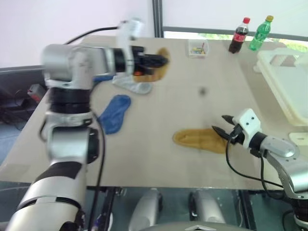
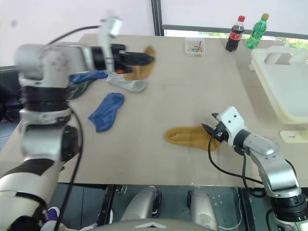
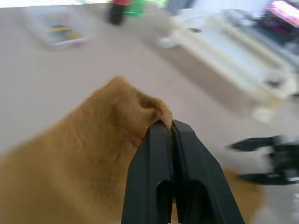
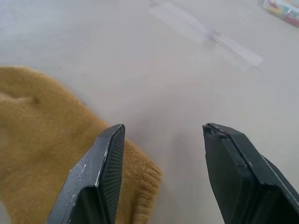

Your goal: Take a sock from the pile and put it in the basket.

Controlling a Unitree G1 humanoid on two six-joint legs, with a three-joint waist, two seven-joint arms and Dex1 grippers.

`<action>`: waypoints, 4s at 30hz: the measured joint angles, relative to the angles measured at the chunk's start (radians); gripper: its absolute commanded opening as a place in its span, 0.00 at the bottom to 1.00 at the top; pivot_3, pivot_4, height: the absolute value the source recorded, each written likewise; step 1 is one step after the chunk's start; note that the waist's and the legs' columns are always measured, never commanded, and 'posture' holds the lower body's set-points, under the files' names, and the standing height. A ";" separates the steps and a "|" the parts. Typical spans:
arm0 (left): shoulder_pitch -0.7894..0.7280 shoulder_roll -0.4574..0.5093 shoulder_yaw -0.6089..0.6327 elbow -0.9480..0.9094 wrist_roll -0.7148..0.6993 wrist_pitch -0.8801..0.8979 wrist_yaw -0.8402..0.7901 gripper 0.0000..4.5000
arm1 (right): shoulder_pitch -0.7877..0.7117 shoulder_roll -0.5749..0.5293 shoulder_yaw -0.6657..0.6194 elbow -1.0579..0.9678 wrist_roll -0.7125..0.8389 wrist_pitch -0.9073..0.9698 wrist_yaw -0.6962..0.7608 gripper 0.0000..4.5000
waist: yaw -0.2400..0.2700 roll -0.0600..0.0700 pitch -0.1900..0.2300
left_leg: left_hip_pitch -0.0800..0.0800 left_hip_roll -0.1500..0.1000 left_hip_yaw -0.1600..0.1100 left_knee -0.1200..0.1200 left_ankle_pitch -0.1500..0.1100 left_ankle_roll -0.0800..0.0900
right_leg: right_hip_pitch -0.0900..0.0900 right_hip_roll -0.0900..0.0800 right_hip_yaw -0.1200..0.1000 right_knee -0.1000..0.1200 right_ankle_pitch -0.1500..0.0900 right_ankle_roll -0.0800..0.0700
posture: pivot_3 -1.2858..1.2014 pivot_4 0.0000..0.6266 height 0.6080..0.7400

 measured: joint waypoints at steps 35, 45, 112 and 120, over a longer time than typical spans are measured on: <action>0.438 -0.137 -0.233 0.057 0.352 -0.641 0.065 0.51 | -0.263 0.075 0.003 0.227 0.047 0.278 -0.132 0.53 | -0.005 0.001 0.001 | -0.001 0.001 0.004 0.000 0.000 0.000 | -0.004 0.001 0.004 0.001 0.000 -0.001 | 0.52 0.24 1.00; 0.422 -0.233 -0.157 0.157 0.356 -0.685 0.141 0.00 | -0.325 0.071 0.055 0.394 0.003 0.220 -0.064 0.00 | -0.010 0.002 0.001 | 0.000 0.000 0.003 0.000 0.000 0.000 | -0.003 0.001 0.004 0.002 0.000 -0.001 | 0.52 0.24 1.00; 0.690 0.109 -0.208 -0.314 0.064 -0.417 -0.161 0.86 | 0.204 -0.047 0.033 -0.025 0.080 -0.007 0.087 0.00 | -0.015 0.001 0.001 | 0.000 0.005 0.004 -0.001 0.000 0.001 | -0.002 0.002 0.004 -0.001 0.000 -0.001 | 0.52 0.24 1.00; 0.634 0.021 -0.215 -0.274 0.034 -0.275 -0.145 0.86 | 0.183 -0.058 0.054 0.048 0.048 -0.093 0.127 0.00 | -0.015 -0.003 -0.003 | 0.008 0.005 0.001 0.000 0.000 0.001 | 0.007 0.002 0.001 -0.002 -0.001 0.001 | 0.52 0.24 1.00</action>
